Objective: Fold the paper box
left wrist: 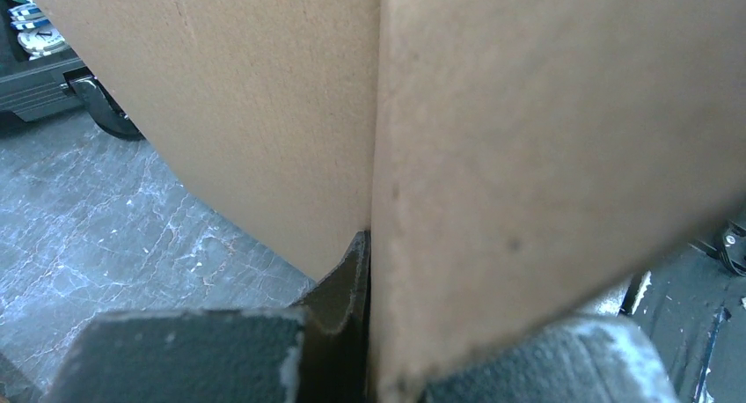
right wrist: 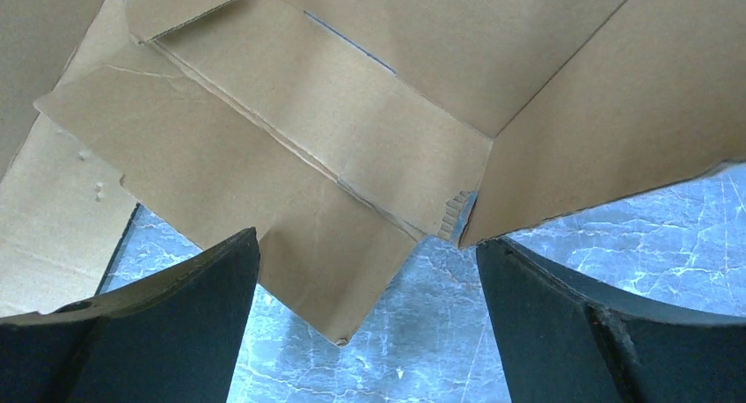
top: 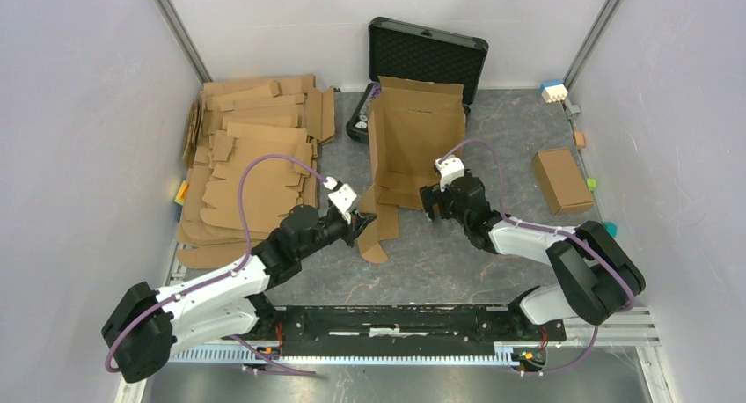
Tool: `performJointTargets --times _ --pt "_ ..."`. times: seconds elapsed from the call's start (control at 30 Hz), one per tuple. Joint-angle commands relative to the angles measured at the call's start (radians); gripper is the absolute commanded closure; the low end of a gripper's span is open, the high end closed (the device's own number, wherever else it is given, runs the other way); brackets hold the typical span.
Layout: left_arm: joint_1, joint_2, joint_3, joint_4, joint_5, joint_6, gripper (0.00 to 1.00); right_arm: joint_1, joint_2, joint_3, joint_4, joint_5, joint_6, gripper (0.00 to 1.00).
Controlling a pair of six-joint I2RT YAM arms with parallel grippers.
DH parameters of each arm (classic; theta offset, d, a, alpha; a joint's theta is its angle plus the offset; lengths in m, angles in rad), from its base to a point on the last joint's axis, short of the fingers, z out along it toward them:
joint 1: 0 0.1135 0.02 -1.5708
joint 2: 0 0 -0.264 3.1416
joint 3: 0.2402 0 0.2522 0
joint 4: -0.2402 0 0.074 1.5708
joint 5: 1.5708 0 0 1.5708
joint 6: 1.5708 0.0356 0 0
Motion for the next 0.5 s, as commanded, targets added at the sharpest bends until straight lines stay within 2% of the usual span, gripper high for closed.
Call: performJointTargets --times 0.0,0.23,0.47 --pt "-0.001 0.013 0.029 -0.013 0.005 -0.032 0.92 -0.057 -0.026 -0.034 0.131 -0.145 0.005 0.02" --pt "0.000 0.034 0.062 -0.043 0.013 -0.035 0.92 -0.096 0.021 -0.002 0.137 -0.354 -0.004 0.02" --pt "-0.001 0.045 0.073 -0.049 0.015 -0.037 0.92 -0.130 0.053 0.020 0.120 -0.458 -0.027 0.02"
